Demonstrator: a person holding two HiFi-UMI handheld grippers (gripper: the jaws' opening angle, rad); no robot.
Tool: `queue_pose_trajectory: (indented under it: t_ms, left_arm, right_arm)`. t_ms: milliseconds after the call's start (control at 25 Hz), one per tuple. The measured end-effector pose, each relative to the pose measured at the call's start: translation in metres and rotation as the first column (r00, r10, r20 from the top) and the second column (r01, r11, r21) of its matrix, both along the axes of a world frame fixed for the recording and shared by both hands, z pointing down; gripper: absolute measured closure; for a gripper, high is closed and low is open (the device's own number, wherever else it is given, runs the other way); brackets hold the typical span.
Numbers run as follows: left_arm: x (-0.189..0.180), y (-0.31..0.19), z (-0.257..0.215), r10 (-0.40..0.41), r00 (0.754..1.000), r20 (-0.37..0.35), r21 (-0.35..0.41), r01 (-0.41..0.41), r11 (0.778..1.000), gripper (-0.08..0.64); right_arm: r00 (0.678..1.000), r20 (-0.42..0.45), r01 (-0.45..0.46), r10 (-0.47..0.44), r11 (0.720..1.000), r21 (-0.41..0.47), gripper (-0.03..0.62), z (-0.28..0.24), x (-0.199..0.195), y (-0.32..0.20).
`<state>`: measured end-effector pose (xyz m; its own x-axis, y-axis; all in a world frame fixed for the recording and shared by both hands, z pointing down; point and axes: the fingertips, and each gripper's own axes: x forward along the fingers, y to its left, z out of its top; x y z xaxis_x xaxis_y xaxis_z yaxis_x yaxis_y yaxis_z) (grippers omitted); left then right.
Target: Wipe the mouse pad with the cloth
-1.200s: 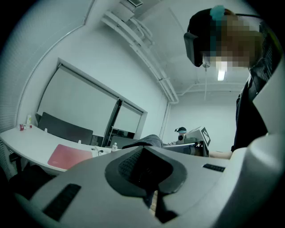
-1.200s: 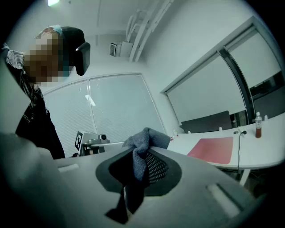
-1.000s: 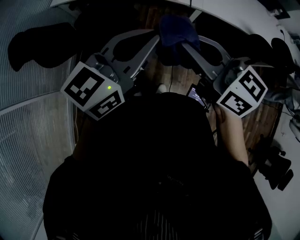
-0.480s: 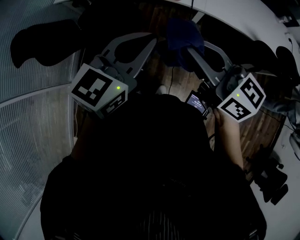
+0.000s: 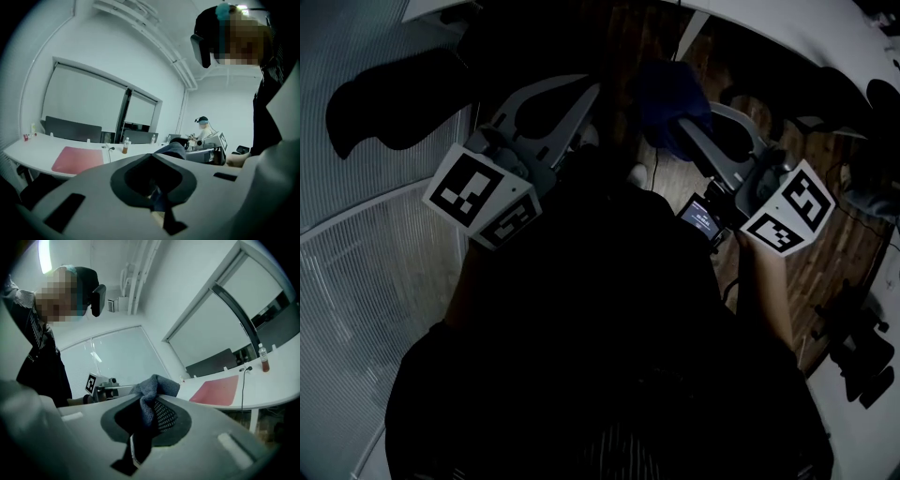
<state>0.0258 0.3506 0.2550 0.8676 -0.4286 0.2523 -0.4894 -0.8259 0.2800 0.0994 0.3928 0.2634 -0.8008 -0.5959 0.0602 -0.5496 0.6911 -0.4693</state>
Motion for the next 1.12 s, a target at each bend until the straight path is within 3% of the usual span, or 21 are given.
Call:
queue_pose_trajectory:
  t_ms: [320, 560, 840, 1120]
  left_arm:
    - [0.054, -0.038, -0.035, 0.167, 0.981, -0.096, -0.006, -0.168, 0.986, 0.554]
    - [0.057, -0.066, -0.033, 0.258, 0.959, -0.116, 0.002, -0.259, 0.966, 0.554]
    - [0.055, -0.074, -0.063, 0.310, 0.941, -0.133, 0.041, -0.307, 0.951, 0.554]
    - [0.048, -0.098, -0.141, 0.358, 0.928, -0.103, 0.072, -0.353, 0.933, 0.554]
  right_arm:
    - [0.986, 0.042, -0.160, 0.160, 0.987, 0.004, 0.555, -0.035, 0.036, -0.039]
    - [0.954, 0.032, -0.298, 0.299, 0.954, -0.032, 0.555, -0.034, 0.045, -0.061]
    - [0.936, 0.004, -0.352, 0.352, 0.936, 0.002, 0.555, -0.064, 0.039, -0.070]
    - [0.925, 0.018, -0.380, 0.380, 0.925, 0.018, 0.555, -0.145, 0.015, -0.100]
